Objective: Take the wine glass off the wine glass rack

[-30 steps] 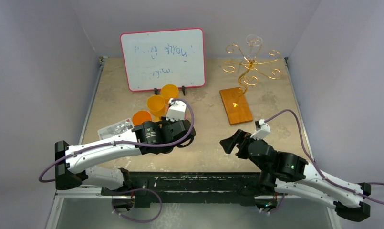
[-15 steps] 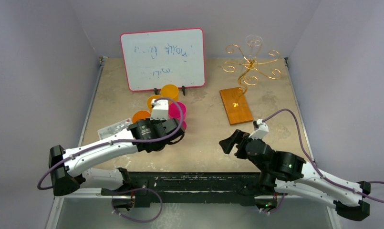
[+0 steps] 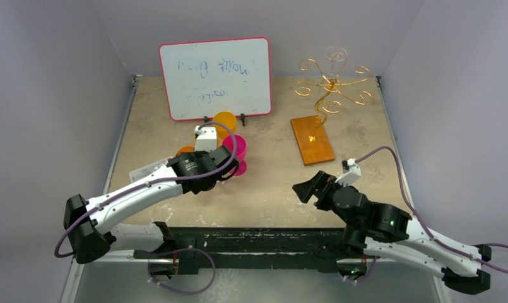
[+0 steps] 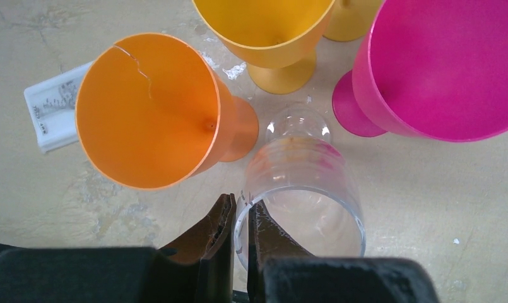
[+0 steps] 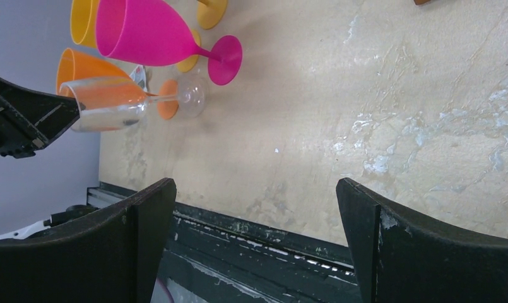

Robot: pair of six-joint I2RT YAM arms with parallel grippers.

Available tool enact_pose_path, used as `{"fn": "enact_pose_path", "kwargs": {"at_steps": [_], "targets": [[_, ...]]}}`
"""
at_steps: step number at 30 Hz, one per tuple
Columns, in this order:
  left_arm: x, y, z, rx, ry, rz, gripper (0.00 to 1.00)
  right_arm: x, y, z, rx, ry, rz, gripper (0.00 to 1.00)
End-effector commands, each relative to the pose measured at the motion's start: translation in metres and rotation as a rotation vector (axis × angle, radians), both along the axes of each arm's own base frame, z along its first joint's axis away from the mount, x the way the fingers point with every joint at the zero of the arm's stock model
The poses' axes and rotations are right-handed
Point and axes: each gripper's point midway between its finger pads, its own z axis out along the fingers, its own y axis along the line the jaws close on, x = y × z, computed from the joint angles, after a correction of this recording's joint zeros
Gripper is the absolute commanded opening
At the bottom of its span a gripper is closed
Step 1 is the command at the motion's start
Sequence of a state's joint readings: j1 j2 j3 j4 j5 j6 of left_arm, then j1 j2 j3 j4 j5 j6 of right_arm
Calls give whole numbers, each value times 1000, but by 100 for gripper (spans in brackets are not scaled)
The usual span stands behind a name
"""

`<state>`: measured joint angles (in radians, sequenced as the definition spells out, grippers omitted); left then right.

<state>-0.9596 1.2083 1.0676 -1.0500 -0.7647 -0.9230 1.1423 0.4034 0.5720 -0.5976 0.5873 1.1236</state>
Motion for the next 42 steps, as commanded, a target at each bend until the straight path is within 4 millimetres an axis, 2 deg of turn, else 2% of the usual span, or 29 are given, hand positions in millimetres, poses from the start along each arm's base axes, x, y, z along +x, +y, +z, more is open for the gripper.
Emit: {"fn": "enact_pose_path", "kwargs": {"at_steps": [1, 3, 5, 8, 13, 16, 20, 23, 29, 31, 35, 42], "targets": [[11, 3, 2, -28, -41, 34, 0, 3, -3, 10, 51, -7, -41, 100], [13, 6, -2, -21, -30, 54, 0, 3, -3, 10, 51, -9, -42, 100], [13, 0, -6, -38, -4, 34, 0, 3, -3, 9, 47, -8, -44, 100], [13, -7, -6, -64, 9, 20, 7, 3, -3, 8, 43, -3, -44, 100], [11, -5, 9, -80, 1, 27, 7, 4, -2, 6, 28, 3, -46, 100], [7, -5, 19, -101, 5, 20, 0, 4, -3, 5, 23, 4, -49, 100], [2, -13, 26, -123, 49, -16, 0, 5, -9, 6, 31, 18, -90, 100], [4, -2, 21, -52, 56, 17, 0, 5, -12, 7, 42, 17, -103, 100], [10, 0, 5, -9, 82, 36, 0, 5, -13, 9, 69, 11, -108, 100], [11, 0, 4, -1, 83, 38, 4, 5, -14, 9, 71, 11, -108, 100], [15, 0, 9, -6, 70, 38, 22, 5, -13, 8, 67, 13, -106, 100], [16, 1, 19, -32, 35, 36, 24, 8, -13, 11, 43, -13, -105, 100]]}}
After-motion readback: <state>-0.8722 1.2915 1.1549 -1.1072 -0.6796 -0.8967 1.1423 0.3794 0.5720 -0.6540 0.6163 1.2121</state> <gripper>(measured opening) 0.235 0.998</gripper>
